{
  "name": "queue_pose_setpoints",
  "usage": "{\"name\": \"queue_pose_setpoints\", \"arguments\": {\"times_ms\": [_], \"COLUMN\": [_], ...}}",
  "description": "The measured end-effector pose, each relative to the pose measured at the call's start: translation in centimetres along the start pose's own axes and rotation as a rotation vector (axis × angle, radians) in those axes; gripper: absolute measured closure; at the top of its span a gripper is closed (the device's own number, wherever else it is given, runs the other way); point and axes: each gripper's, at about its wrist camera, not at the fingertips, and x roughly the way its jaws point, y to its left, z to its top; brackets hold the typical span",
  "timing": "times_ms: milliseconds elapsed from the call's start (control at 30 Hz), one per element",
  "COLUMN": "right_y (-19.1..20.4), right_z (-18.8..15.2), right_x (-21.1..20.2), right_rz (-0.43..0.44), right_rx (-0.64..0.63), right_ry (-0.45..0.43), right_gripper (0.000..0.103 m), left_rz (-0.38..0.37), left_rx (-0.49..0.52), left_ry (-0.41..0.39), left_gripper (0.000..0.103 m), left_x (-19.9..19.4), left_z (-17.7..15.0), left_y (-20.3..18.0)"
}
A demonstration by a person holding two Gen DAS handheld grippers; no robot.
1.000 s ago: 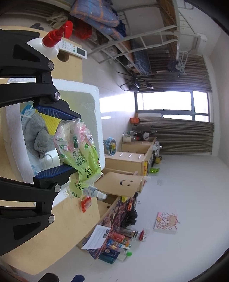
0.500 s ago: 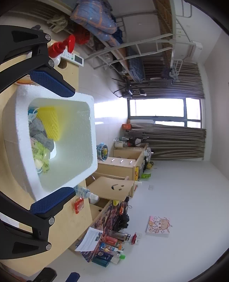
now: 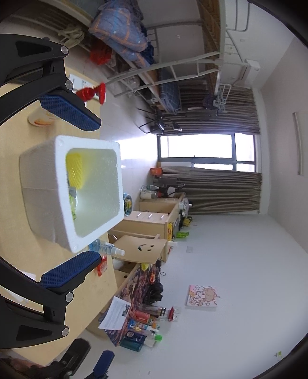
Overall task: Organize soft objects
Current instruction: 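Withdraw both tools from the box back toward the white towel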
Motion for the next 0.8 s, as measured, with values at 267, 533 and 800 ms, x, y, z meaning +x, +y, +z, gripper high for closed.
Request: {"name": "queue_pose_setpoints", "arguments": {"times_ms": [267,533,800], "right_y": [0.6,1.4,2.2], "right_z": [0.0,-0.6,-1.6], "right_x": [-2.7,-5.4,-7.7], "right_rz": [0.005,0.012,0.016], "right_rx": [0.001,-0.013,-0.031], "right_ry": [-0.033,-0.063,-0.071], "right_gripper": [0.002,0.002,0.001], "left_rz": [-0.011,-0.035,-0.046], "left_rx": [0.025,0.033,0.007], "left_ry": [-0.040,-0.084,-0.128], "left_gripper": [0.001,0.001,0.001], "left_x": [-4.1,-8.2,-11.8], "left_z": [-0.5,-1.3,-2.9], "left_y": [-1.0,-1.5,-1.7]}}
